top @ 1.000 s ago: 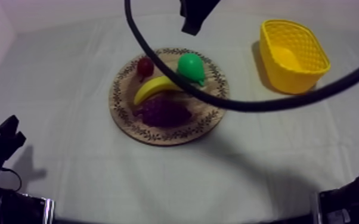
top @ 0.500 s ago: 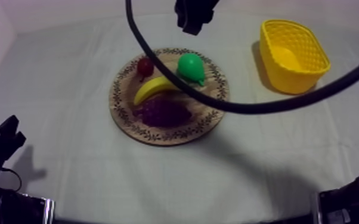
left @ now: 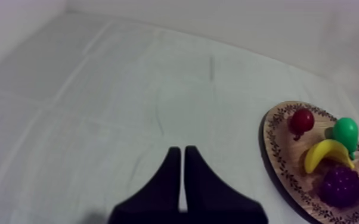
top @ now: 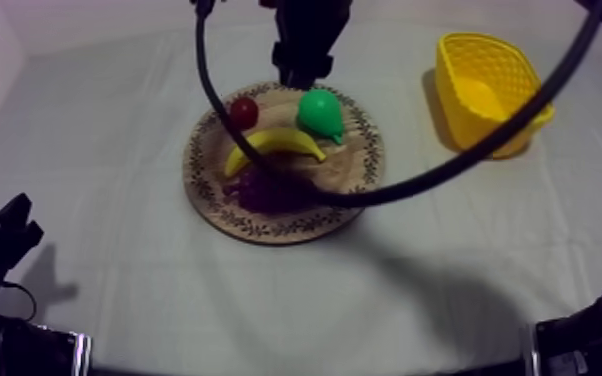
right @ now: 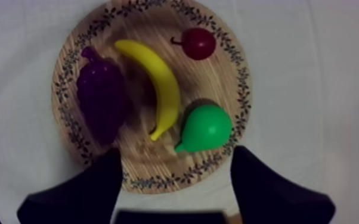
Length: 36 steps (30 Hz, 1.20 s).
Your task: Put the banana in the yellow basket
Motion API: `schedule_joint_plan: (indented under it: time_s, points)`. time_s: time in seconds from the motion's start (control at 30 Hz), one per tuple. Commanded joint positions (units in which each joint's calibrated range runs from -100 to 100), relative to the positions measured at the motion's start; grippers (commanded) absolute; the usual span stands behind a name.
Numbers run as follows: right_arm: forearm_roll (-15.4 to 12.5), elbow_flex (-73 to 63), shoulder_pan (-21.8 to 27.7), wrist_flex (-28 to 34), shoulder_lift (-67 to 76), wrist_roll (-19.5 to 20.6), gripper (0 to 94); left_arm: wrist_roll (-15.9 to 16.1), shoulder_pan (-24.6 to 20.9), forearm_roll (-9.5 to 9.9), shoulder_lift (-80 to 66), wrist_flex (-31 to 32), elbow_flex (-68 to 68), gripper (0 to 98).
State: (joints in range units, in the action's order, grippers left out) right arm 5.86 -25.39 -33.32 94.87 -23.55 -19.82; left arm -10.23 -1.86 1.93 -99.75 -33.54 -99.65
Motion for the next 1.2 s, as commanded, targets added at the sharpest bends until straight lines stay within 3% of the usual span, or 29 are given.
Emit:
schedule_joint_plan:
  time_s: [0.0, 0.3, 1.17]
  points:
    - [-0.4, -0.4, -0.1, -0.5, -2.5, -0.1, 53.7, 0.0, 0.0, 0.0, 0.0, 0.0, 0.0, 0.0]
    - [-1.7, -2.1, -0.1, -3.6, -11.6, -0.7, 53.8, 0.0, 0.0, 0.0, 0.0, 0.0, 0.0, 0.0]
    - [-0.9, -14.2, 0.7, -9.0, -31.8, -2.0, 52.5, 0.0, 0.0, 0.0, 0.0, 0.0, 0.0, 0.0]
